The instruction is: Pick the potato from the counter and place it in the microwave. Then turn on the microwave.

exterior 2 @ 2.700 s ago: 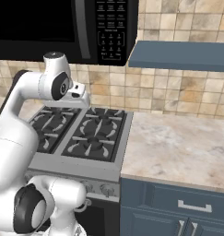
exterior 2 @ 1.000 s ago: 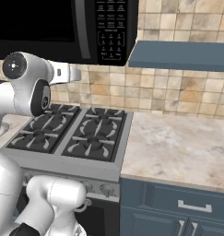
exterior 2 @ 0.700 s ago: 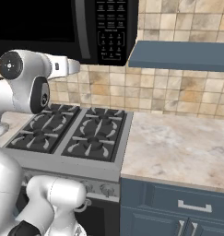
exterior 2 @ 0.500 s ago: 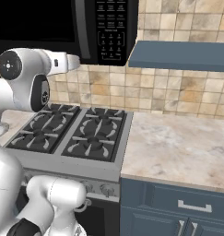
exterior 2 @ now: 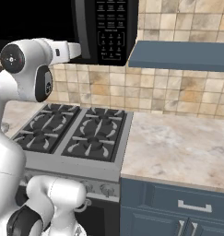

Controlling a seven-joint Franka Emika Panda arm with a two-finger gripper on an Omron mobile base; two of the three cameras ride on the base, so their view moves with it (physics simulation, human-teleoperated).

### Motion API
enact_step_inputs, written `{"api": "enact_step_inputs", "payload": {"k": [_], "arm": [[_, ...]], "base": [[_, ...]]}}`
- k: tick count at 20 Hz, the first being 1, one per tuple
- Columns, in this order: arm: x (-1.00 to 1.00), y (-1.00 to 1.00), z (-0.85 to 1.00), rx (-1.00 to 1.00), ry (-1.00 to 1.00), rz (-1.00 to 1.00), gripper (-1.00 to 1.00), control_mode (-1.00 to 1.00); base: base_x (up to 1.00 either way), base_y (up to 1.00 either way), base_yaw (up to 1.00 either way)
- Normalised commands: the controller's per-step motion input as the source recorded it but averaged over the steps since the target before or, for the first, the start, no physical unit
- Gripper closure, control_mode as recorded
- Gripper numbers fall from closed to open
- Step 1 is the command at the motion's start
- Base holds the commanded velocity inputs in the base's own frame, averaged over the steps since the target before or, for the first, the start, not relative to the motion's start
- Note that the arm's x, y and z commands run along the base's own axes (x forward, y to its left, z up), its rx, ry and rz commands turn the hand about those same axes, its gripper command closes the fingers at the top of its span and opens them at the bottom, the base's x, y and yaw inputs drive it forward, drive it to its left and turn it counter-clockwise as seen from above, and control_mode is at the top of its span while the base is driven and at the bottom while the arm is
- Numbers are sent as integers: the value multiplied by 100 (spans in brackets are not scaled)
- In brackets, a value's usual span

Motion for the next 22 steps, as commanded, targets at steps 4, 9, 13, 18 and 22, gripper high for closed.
{"api": "enact_step_inputs", "payload": {"k": [4,9,13,18,22], "arm": [[25,0,29,0,0,0,-100,-100],[22,0,26,1,0,0,-100,-100],[24,0,16,2,0,0,-100,-100],[28,0,14,3,0,0,-100,-100],[20,-4,11,2,0,-4,-100,-100]], "base": [[0,0,0],[0,0,0],[0,0,0],[0,0,0],[0,0,0]]}}
